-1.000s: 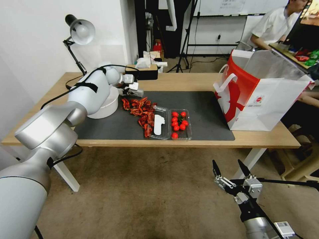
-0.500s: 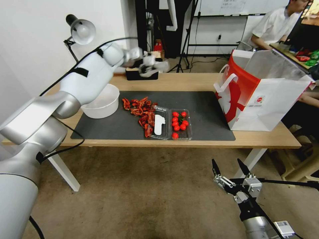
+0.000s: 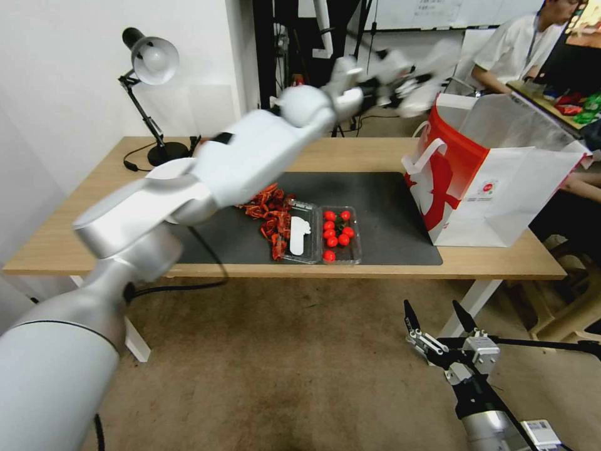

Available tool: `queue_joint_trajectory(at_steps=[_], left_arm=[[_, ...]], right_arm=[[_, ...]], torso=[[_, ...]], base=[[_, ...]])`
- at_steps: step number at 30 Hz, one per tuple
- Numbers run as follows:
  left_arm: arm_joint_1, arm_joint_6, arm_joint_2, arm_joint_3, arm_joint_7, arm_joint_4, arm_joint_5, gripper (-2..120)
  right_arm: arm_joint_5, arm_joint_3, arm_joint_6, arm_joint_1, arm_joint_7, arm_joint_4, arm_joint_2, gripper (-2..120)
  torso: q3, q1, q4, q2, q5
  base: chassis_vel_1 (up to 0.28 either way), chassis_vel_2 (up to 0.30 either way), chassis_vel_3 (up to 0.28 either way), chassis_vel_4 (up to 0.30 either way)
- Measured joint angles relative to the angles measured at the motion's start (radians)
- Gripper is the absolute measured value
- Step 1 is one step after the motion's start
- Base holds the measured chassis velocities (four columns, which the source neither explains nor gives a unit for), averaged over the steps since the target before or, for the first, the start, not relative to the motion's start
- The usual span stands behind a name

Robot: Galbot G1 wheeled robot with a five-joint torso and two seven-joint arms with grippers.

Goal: Pick up the trash from the table and place it into the takeout bag.

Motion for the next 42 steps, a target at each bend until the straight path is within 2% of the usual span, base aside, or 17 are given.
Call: queue_joint_trajectory(at_steps=[5,8,16,24,29,31,32,34,37,42], left_arm=[[-0.001,0.0,-0.047,-0.001,-0.019,0.007,-0.044,1],[-0.002,0.007,-0.055,0.031,-0.043,-0.029,-0.12,1],[0.033,0.009,-0.053,0.084,-0.063,-0.074,-0.123,1],[0.056,0.009,-0.052,0.118,-0.079,-0.084,-0.111,1],[0.062,0.012,-0.051,0.124,-0.077,-0.075,-0.095,1],[0.062,0.016,-0.051,0.125,-0.075,-0.073,-0.092,11],[0.062,0.016,-0.051,0.125,-0.075,-0.073,-0.092,11],[0.062,0.019,-0.05,0.126,-0.074,-0.076,-0.09,22],[0.062,0.019,-0.05,0.126,-0.074,-0.077,-0.09,27],[0.07,0.024,-0.044,0.102,-0.073,-0.095,-0.082,50]], right_arm=[[0.0,0.006,0.0,-0.011,-0.002,0.0,0.004,100],[0.0,0.009,0.0,-0.019,-0.006,0.0,0.006,100],[-0.013,-0.006,0.0,-0.018,-0.007,0.002,0.009,100],[-0.015,0.001,0.0,-0.026,-0.006,0.012,0.007,100],[-0.015,0.003,0.053,-0.029,-0.006,0.013,0.009,100],[-0.015,0.002,0.055,-0.027,-0.006,0.013,0.011,100],[-0.015,0.002,0.055,-0.027,-0.006,0.013,0.011,100],[-0.016,0.001,0.055,-0.024,-0.006,0.012,0.015,100],[-0.016,0.001,0.055,-0.023,-0.006,0.011,0.016,100],[-0.017,0.0,0.054,-0.02,-0.005,0.01,0.019,100]], torso=[[0.0,0.0,0.0001,0.0,-0.0001],[0.0,0.0,0.0005,0.0,-0.0004],[0.0,0.0,0.0005,0.0,-0.0004],[0.0,0.0,0.0004,0.0,-0.0005],[0.0,0.0,0.0003,0.0,-0.0005],[0.0,0.0,0.0004,0.0,-0.0005],[0.0,0.0,0.0004,0.0,-0.0005],[0.0,0.0,0.0003,0.0,-0.0005],[0.0,0.0,0.0003,0.0,-0.0005],[0.0,0.0,0.0002,0.0,-0.0005]], base=[[0.0,0.0,0.0,0.0],[0.0,0.0,0.0,0.0],[0.0,0.0,0.0,0.0],[0.0,0.0,0.0,0.0],[0.0,0.0,0.0,0.0],[0.0,0.0,0.0,0.0],[0.0,0.0,0.0,0.0],[0.0,0.0,0.0,0.0],[0.0,0.0,0.0,0.0],[0.0,0.0,0.0,0.0]])
